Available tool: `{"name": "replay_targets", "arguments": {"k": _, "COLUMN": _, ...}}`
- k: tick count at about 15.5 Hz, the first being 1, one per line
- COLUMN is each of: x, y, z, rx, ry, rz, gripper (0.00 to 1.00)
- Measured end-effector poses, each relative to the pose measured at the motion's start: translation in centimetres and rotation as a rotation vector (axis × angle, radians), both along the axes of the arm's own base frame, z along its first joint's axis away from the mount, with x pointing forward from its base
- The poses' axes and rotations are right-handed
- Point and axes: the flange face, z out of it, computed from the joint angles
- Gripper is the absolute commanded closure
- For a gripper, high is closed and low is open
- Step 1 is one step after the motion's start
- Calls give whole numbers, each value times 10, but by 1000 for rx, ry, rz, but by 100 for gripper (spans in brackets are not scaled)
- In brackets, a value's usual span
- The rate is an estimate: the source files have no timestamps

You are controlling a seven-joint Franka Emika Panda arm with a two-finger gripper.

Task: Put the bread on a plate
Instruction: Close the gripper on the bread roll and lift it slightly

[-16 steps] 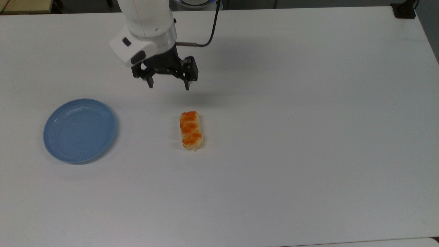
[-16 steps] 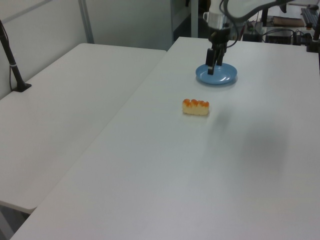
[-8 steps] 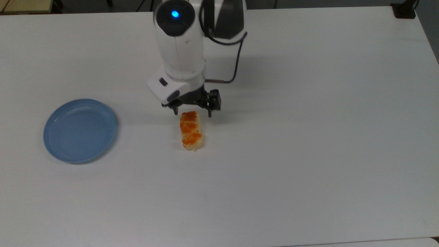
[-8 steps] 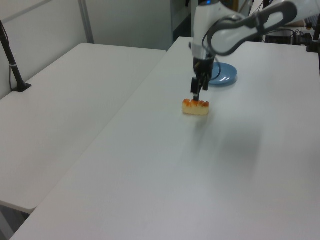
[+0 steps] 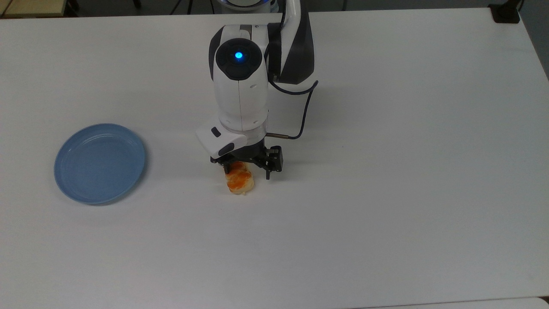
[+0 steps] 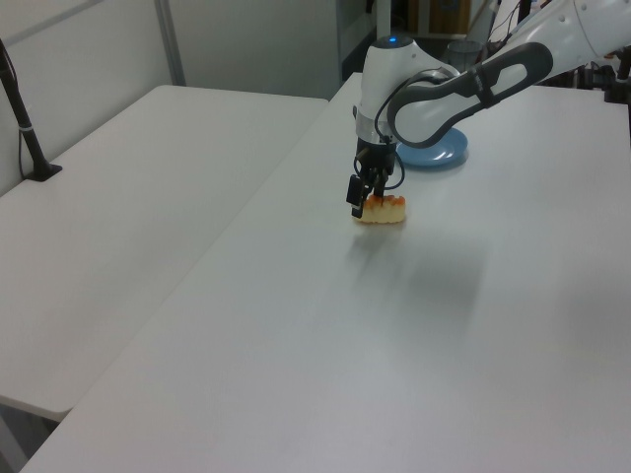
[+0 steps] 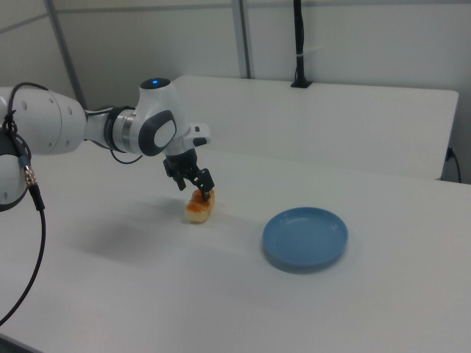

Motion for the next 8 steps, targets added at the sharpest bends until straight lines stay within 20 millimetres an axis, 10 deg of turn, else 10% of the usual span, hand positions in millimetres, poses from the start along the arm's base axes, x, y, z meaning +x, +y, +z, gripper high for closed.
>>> {"name": "replay_targets", "arguments": {"k": 8, "x": 1, "y": -9, "z": 11, "rx": -48, "ry": 20, "rz": 29, "gripper": 3}}
